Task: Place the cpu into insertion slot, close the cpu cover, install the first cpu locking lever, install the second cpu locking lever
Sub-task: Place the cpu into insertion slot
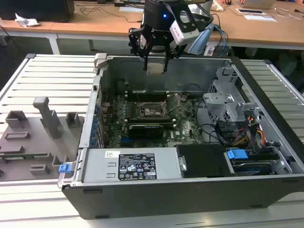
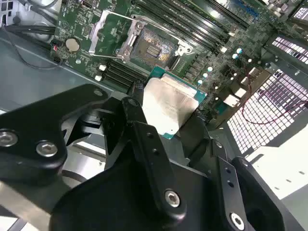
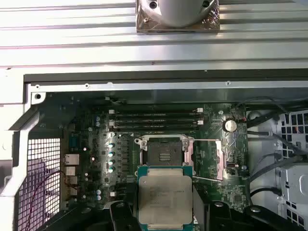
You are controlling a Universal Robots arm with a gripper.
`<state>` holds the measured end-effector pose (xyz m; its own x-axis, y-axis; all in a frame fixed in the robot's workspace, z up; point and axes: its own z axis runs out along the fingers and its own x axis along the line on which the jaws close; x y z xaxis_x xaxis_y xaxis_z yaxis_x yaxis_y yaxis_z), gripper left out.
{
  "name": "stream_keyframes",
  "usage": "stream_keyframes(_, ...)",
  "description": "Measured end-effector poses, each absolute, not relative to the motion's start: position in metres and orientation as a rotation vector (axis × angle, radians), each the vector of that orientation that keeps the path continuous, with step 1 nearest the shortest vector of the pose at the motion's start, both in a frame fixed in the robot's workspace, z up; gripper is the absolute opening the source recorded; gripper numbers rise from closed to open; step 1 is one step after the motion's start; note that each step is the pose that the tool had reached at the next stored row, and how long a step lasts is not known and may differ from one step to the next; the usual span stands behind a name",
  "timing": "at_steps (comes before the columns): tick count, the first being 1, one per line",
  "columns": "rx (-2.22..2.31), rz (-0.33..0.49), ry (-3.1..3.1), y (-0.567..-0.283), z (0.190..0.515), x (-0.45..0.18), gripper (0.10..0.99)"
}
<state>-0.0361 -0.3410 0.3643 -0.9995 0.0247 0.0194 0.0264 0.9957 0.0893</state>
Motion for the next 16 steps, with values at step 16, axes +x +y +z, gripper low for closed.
stream_keyframes(16,-0.408,-0.139,-3.104,-0.341,0.3622,-0.0361,0.541)
